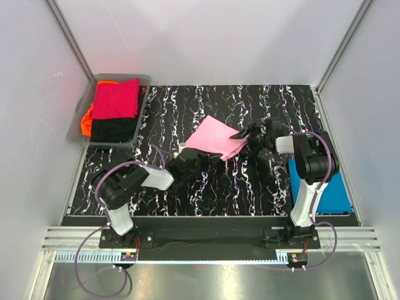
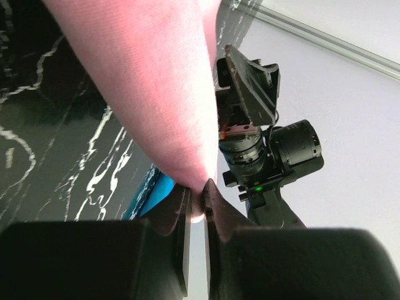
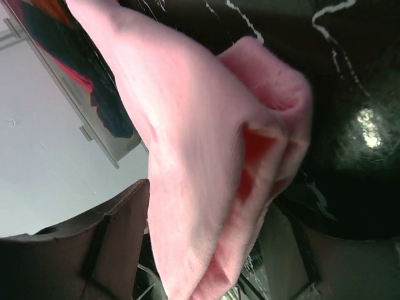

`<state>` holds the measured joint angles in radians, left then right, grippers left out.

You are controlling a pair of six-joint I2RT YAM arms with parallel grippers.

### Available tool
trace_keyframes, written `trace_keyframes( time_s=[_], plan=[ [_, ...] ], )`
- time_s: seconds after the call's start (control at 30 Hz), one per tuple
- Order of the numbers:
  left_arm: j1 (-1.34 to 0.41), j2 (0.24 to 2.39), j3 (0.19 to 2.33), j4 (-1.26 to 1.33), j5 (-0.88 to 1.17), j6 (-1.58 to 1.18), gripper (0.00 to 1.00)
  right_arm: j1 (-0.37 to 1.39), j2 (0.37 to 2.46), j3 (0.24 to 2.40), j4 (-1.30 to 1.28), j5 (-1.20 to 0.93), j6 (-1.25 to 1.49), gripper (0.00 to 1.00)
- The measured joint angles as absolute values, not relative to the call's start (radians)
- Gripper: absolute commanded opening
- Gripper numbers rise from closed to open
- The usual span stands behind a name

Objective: Fold and stack the t-shirts
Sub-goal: Neatly place the folded tshirt to the corner

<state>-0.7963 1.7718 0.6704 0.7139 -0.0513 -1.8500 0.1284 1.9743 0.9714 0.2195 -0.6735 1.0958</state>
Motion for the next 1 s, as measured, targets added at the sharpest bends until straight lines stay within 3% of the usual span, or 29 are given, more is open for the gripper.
trace_keyframes(
  time_s=[0.13, 0.2, 0.4, 0.47, 0.63, 1.0],
  plan=[
    [-0.794, 1.771, 0.651, 0.721, -0.043, -1.857, 0.13, 0.129, 1.974, 0.971, 0.232, -0.643, 1.107, 0.66],
    [-0.793, 1.771, 0.646, 0.725, -0.037, -1.859, 0.15, 0.130, 1.975, 0.972, 0.236, -0.625, 1.108, 0.59],
    [-0.787, 1.769, 0.645, 0.727, -0.008, -1.855, 0.20, 0.130, 1.983, 0.982, 0.218, -0.579, 1.087, 0.15],
    [-0.781, 1.768, 0.645, 0.727, 0.015, -1.847, 0.20, 0.130, 1.983, 0.992, 0.196, -0.565, 1.074, 0.10],
    [-0.765, 1.732, 0.637, 0.671, 0.102, -1.776, 0.34, 0.131, 1.937, 0.999, 0.086, -0.485, 1.023, 0.00],
    [-0.760, 1.592, 0.577, 0.474, 0.421, -1.464, 0.34, 0.130, 1.493, 1.001, -0.324, -0.118, 0.904, 0.00]
  ],
)
